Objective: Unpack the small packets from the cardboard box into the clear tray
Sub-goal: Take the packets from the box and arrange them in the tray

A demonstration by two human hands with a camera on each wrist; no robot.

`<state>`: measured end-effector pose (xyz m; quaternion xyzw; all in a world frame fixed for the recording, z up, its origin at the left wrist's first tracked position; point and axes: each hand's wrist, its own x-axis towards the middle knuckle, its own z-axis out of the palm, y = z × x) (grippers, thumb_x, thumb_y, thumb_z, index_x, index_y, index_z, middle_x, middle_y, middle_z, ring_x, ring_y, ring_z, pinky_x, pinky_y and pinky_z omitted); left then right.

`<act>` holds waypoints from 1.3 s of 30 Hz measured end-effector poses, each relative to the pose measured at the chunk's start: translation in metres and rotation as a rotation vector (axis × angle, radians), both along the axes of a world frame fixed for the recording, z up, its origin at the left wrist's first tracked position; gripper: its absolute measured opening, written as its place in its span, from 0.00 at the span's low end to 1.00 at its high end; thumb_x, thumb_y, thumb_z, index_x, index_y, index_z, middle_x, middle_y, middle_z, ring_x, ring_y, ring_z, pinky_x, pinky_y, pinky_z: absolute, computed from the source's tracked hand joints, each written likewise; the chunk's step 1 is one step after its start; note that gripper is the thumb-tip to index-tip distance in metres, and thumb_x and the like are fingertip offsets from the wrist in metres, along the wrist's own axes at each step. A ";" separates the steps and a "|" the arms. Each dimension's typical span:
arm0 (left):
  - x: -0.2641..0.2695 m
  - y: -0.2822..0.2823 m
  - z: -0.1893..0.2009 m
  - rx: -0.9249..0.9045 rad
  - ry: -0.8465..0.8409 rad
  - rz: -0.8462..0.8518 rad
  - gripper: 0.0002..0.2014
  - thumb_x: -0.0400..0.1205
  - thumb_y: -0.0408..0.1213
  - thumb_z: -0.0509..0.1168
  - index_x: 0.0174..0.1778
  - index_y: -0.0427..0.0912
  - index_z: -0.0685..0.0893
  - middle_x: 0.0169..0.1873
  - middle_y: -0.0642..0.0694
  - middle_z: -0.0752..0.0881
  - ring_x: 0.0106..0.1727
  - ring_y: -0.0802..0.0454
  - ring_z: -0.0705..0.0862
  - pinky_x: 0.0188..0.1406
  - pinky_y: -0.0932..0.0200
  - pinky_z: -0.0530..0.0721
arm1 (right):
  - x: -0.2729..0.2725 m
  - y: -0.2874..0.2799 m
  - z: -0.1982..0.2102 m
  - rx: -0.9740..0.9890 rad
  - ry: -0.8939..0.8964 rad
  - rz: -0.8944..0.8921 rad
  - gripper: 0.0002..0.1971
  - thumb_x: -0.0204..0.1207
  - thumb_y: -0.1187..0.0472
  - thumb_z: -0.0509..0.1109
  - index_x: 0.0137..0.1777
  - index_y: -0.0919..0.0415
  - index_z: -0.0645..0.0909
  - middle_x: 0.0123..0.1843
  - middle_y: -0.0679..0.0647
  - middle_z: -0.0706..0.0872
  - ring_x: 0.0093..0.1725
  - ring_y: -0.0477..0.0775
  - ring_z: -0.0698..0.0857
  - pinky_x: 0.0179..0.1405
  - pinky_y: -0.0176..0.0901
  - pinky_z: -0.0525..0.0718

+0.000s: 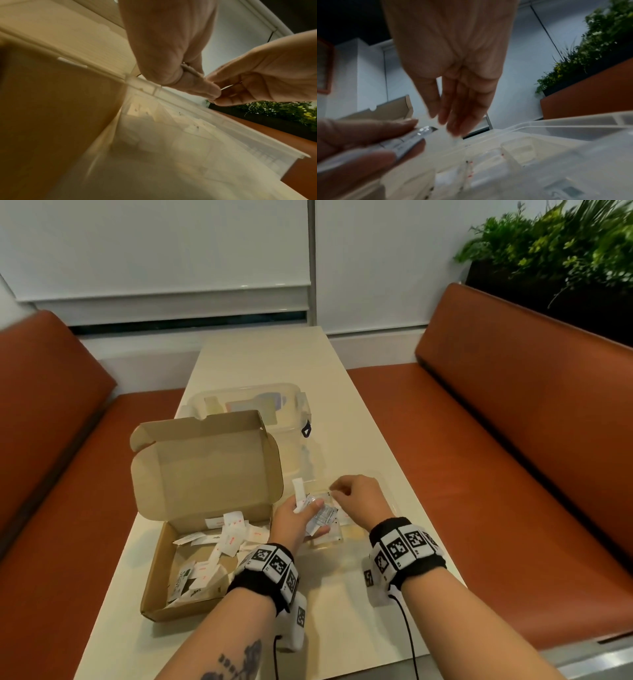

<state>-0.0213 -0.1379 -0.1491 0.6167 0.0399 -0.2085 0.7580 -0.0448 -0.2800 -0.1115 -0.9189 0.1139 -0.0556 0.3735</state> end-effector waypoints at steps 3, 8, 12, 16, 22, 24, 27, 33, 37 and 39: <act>-0.001 0.002 0.004 -0.022 -0.014 0.002 0.06 0.81 0.36 0.69 0.51 0.38 0.83 0.49 0.39 0.88 0.46 0.49 0.90 0.36 0.55 0.90 | -0.006 0.006 0.003 0.143 0.071 0.085 0.10 0.73 0.58 0.73 0.53 0.61 0.87 0.45 0.54 0.89 0.43 0.47 0.84 0.45 0.35 0.81; -0.002 0.003 0.007 -0.035 0.040 0.012 0.09 0.84 0.42 0.64 0.49 0.40 0.82 0.44 0.42 0.87 0.42 0.49 0.89 0.40 0.50 0.91 | -0.011 0.004 -0.003 0.202 0.071 0.080 0.07 0.69 0.65 0.77 0.46 0.64 0.88 0.30 0.46 0.81 0.30 0.39 0.77 0.30 0.24 0.75; -0.001 0.003 0.005 -0.046 0.062 0.030 0.09 0.86 0.40 0.61 0.50 0.37 0.80 0.41 0.39 0.87 0.38 0.47 0.89 0.33 0.55 0.90 | -0.015 0.000 -0.005 0.238 -0.061 -0.018 0.04 0.68 0.65 0.77 0.36 0.57 0.86 0.33 0.48 0.85 0.31 0.38 0.79 0.29 0.21 0.74; -0.002 -0.002 0.009 -0.075 0.074 0.027 0.09 0.84 0.39 0.64 0.49 0.35 0.81 0.44 0.33 0.86 0.39 0.43 0.89 0.32 0.55 0.90 | -0.020 0.001 -0.008 0.033 -0.131 -0.032 0.02 0.70 0.65 0.74 0.38 0.58 0.85 0.39 0.52 0.85 0.39 0.45 0.78 0.37 0.30 0.73; -0.001 -0.002 0.007 -0.015 0.023 0.003 0.04 0.82 0.29 0.66 0.51 0.36 0.83 0.52 0.35 0.83 0.51 0.39 0.86 0.33 0.58 0.89 | -0.024 -0.004 -0.012 0.078 -0.069 0.064 0.06 0.68 0.59 0.79 0.41 0.62 0.89 0.49 0.50 0.84 0.45 0.41 0.78 0.40 0.22 0.70; 0.001 -0.001 0.006 0.007 0.008 -0.009 0.05 0.81 0.26 0.66 0.51 0.37 0.83 0.51 0.36 0.84 0.49 0.41 0.87 0.33 0.58 0.89 | -0.024 -0.006 -0.009 0.140 -0.050 0.053 0.08 0.70 0.57 0.78 0.41 0.63 0.90 0.49 0.48 0.85 0.46 0.40 0.80 0.45 0.23 0.75; 0.000 -0.002 0.007 0.036 -0.016 -0.049 0.06 0.81 0.26 0.66 0.50 0.40 0.83 0.50 0.36 0.85 0.49 0.41 0.88 0.36 0.55 0.89 | -0.021 -0.008 -0.003 0.214 -0.058 0.012 0.06 0.75 0.62 0.71 0.50 0.59 0.87 0.48 0.51 0.87 0.43 0.47 0.84 0.48 0.35 0.85; 0.000 -0.004 0.008 0.046 -0.046 -0.064 0.05 0.82 0.28 0.66 0.49 0.41 0.84 0.49 0.37 0.86 0.48 0.43 0.89 0.36 0.54 0.90 | -0.015 -0.016 0.004 0.171 0.070 0.105 0.12 0.74 0.69 0.70 0.56 0.60 0.86 0.41 0.57 0.90 0.34 0.44 0.85 0.31 0.19 0.78; 0.001 -0.002 0.008 0.012 -0.028 -0.043 0.05 0.83 0.28 0.64 0.54 0.37 0.80 0.41 0.37 0.88 0.40 0.45 0.89 0.36 0.56 0.90 | -0.011 -0.040 0.003 0.082 0.031 -0.154 0.08 0.73 0.72 0.71 0.49 0.62 0.85 0.40 0.58 0.88 0.40 0.53 0.86 0.40 0.37 0.82; 0.002 0.000 0.007 0.013 -0.020 -0.029 0.05 0.84 0.28 0.63 0.53 0.38 0.80 0.40 0.37 0.87 0.40 0.45 0.88 0.36 0.56 0.90 | -0.011 -0.052 0.000 0.051 0.040 -0.257 0.07 0.72 0.73 0.72 0.45 0.62 0.81 0.39 0.56 0.86 0.40 0.54 0.85 0.41 0.42 0.83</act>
